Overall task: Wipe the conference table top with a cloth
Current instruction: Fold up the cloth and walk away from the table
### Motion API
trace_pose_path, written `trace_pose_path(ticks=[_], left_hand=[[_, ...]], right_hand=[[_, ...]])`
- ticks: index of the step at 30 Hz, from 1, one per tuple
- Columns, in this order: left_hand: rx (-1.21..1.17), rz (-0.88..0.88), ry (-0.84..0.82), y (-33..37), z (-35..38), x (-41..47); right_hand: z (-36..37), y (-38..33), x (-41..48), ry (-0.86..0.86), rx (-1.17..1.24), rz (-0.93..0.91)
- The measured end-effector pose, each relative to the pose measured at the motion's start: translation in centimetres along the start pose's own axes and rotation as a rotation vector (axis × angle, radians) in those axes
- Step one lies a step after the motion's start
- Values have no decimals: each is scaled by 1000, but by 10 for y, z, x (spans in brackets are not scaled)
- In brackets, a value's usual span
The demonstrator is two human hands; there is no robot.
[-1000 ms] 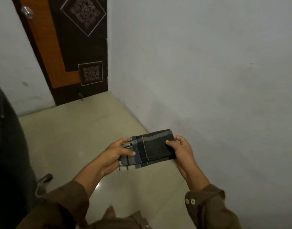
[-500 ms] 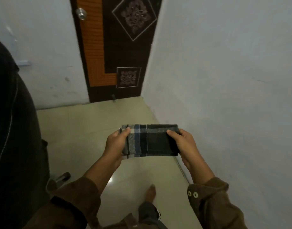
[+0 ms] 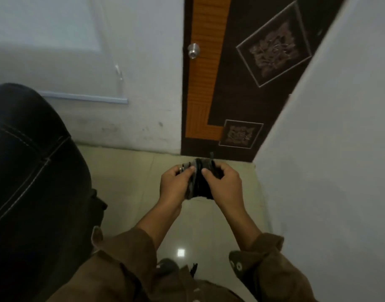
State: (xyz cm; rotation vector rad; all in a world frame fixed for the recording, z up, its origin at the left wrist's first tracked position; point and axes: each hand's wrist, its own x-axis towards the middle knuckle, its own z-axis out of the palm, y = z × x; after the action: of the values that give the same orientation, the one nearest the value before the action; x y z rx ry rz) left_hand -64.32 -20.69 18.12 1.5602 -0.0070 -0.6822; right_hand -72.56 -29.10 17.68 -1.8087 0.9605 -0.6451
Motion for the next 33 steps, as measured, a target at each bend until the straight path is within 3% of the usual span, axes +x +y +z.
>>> trace_pose_path(ticks=[8, 14, 18, 25, 29, 31, 33], left_hand=[[-103, 7, 81, 44, 21, 132], [-216, 6, 27, 102, 14, 250], [-211, 82, 116, 137, -12, 313], [-405, 38, 388, 141, -102, 389], [-572, 17, 520, 140, -140, 408], [-603, 1, 693, 140, -169, 425], [-608, -34, 842, 145, -194, 440]], right_hand=[[65, -23, 130, -231, -121, -186], [117, -56, 233, -442, -258, -363], [169, -81, 286, -546, -179, -493], [280, -96, 370, -599, -41, -259], [339, -115, 393, -999, 48, 191], [385, -124, 397, -1192, 161, 392], [428, -134, 403, -1320, 198, 432]])
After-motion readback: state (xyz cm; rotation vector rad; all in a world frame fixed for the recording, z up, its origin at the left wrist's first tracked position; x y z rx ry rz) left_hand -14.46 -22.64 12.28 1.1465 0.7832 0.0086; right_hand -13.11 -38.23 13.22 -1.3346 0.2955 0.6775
